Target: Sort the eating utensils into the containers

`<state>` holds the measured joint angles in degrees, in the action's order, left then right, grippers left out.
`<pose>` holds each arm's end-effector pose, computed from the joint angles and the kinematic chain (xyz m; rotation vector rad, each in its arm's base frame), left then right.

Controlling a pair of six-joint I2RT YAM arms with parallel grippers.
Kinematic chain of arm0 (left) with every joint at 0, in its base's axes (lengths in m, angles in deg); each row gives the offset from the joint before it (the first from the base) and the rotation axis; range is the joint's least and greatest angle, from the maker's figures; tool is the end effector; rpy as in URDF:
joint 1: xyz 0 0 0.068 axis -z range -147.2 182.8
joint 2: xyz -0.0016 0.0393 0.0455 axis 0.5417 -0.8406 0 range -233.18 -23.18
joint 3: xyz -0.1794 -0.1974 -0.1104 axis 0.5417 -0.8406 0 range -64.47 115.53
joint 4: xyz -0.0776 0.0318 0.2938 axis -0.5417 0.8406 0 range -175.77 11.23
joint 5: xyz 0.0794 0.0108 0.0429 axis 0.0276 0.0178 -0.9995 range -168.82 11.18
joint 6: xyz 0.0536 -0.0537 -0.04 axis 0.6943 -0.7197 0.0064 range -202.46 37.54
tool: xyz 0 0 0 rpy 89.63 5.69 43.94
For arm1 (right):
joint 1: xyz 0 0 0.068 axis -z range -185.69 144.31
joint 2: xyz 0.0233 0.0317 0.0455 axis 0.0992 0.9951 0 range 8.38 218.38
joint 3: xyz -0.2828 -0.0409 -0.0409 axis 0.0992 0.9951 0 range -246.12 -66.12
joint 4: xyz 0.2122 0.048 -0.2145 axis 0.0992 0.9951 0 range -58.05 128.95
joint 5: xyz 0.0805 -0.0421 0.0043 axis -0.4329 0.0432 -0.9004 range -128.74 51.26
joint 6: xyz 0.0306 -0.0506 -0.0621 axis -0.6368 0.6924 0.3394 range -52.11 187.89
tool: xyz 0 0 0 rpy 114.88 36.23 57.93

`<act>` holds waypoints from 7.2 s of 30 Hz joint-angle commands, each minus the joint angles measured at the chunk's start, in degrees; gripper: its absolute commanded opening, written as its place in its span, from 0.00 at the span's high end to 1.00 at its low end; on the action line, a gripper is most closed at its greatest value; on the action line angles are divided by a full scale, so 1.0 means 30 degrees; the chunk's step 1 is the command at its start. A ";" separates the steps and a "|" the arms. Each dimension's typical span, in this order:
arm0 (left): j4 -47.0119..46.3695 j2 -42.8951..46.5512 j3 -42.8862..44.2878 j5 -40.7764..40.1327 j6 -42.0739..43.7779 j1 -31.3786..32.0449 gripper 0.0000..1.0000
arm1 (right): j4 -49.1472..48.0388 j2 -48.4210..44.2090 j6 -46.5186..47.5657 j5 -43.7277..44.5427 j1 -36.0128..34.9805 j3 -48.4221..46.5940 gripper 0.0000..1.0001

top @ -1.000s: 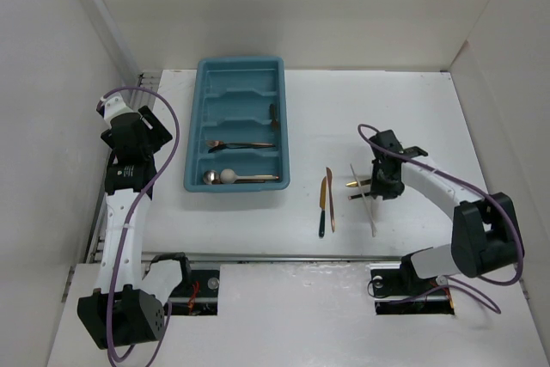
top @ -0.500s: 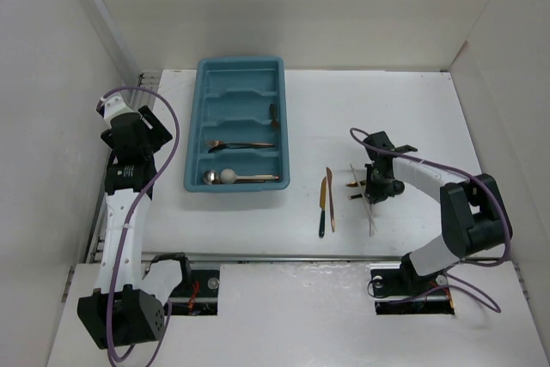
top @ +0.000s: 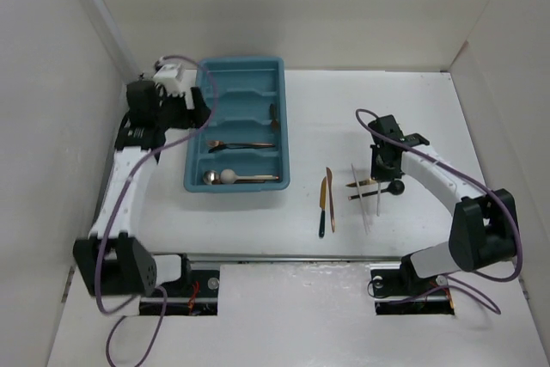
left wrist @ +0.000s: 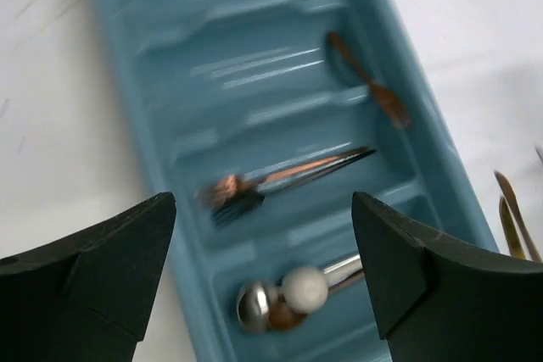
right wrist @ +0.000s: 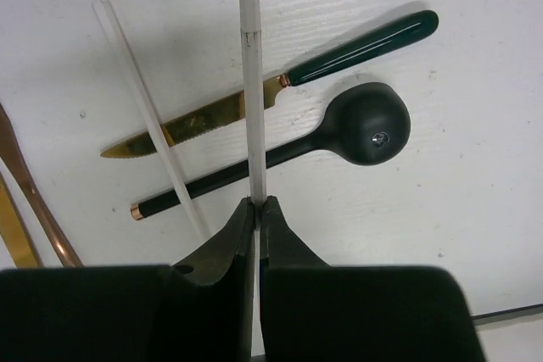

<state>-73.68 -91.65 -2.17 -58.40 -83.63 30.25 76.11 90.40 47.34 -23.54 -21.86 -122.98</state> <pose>0.3517 -0.0108 0.3572 0.1824 1.8724 -0.3197 0.3152 0.0707 0.1840 0.1699 2.7069 -0.1875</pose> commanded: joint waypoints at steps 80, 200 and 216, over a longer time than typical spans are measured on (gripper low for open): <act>0.3258 -1.6442 1.3305 0.5529 -0.2167 0.6472 1.00 | -0.0422 -0.1675 0.1403 0.0999 0.0261 0.0641 1.00; 0.4903 -0.6973 0.3139 -0.0158 0.1152 -0.2345 0.29 | 0.3581 0.0817 -0.3079 0.0521 -0.5125 -0.1251 1.00; 0.4959 -0.6853 0.3373 -0.1914 0.0771 -0.3165 0.29 | -1.0443 1.6849 2.0850 0.2521 -0.8233 -2.2635 1.00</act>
<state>-59.73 -113.66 6.27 -62.20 -81.29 20.92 51.93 129.22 93.61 -15.47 -45.18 -183.55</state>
